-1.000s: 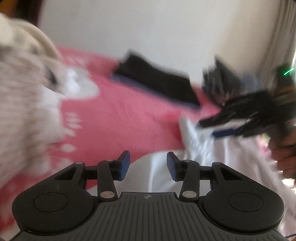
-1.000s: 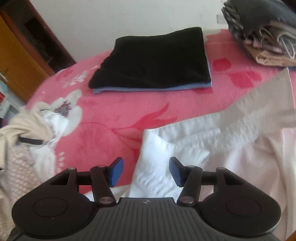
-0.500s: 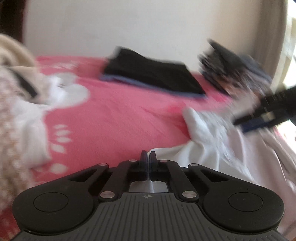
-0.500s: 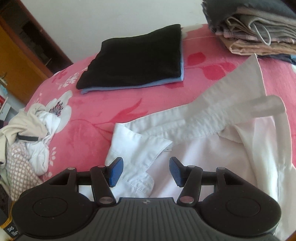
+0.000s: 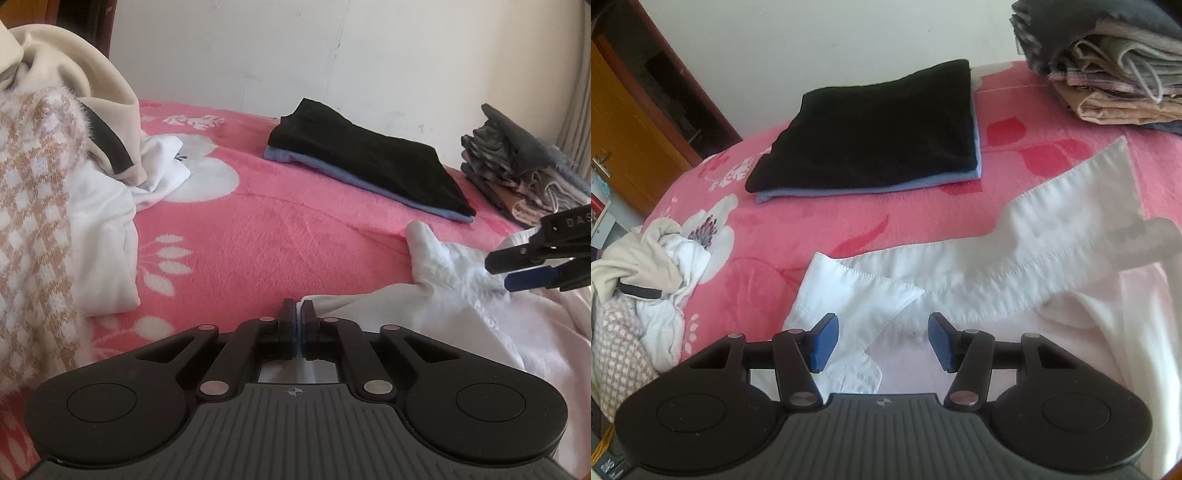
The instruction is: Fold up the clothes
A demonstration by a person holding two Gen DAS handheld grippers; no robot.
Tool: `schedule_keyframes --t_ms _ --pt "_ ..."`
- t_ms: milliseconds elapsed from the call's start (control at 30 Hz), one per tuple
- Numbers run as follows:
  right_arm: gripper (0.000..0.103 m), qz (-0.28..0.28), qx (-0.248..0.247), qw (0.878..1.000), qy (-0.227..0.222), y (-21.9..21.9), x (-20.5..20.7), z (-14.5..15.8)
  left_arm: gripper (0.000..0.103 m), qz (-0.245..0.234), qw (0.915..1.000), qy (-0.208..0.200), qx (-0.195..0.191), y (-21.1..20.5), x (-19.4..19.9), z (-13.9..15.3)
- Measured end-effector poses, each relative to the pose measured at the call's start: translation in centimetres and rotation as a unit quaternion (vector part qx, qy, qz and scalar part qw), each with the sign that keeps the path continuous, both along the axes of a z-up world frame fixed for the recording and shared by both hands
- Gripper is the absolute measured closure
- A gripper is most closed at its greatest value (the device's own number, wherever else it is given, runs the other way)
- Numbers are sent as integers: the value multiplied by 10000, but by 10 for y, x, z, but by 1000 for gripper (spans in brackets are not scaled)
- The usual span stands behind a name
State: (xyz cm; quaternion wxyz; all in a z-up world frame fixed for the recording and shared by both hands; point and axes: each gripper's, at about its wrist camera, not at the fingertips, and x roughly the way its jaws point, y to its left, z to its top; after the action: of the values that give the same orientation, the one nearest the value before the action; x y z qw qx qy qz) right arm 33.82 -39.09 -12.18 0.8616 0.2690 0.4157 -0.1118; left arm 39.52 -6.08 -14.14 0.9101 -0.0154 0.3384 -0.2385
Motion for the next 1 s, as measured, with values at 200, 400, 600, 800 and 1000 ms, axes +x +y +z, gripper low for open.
schedule_keyframes --t_ms 200,400,600,800,1000 --pt "47 -209 268 9993 -128 -9 -17 7 79 150 9993 201 -294 7 2 7" --pt "47 205 96 9980 -587 -13 -67 58 53 651 9968 9 -469 23 -14 40" --pt "46 315 202 9925 -1163 -17 -134 108 51 871 9935 -321 -656 50 -54 101" --pt "46 506 407 9869 -1479 -4 -215 138 43 728 9938 -562 -618 97 -145 165" --pt "45 776 608 9859 -1349 29 -291 127 41 539 9982 -103 -243 148 -260 176"
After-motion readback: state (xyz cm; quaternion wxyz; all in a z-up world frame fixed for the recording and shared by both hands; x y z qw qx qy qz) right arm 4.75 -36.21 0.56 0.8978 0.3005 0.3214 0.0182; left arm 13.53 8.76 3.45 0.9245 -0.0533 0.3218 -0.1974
